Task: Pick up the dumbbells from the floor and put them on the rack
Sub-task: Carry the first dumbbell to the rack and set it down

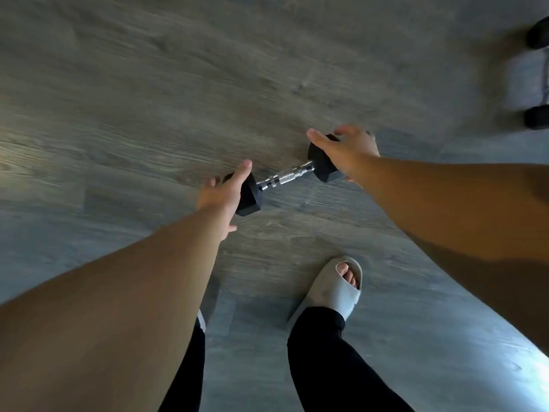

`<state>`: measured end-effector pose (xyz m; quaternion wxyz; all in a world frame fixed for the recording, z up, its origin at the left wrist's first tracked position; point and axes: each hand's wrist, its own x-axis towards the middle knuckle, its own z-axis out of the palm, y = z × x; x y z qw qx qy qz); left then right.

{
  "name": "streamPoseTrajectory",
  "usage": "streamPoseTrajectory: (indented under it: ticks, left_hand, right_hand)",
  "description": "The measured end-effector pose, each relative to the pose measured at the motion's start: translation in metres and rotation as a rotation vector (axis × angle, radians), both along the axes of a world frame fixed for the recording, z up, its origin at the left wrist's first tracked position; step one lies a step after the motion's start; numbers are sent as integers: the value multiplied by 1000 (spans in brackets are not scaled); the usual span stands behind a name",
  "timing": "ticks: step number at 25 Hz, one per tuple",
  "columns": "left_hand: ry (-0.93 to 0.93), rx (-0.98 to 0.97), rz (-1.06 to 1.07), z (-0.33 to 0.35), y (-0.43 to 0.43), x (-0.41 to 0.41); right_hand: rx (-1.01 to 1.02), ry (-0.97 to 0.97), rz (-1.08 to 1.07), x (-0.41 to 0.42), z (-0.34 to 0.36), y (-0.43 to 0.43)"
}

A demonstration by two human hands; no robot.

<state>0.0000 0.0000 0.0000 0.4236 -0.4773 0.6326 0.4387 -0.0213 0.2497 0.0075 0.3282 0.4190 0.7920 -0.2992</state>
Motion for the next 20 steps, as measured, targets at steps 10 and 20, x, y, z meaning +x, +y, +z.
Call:
streamPoseTrajectory:
  ticks: [10,20]
  left_hand:
    - [90,-35,49,-25,3,-4]
    - [235,-79,-395,282,32,-157]
  right_hand:
    - [-98,-72,-173,4,-19,0]
    - [-202,48,-633,-43,265,9]
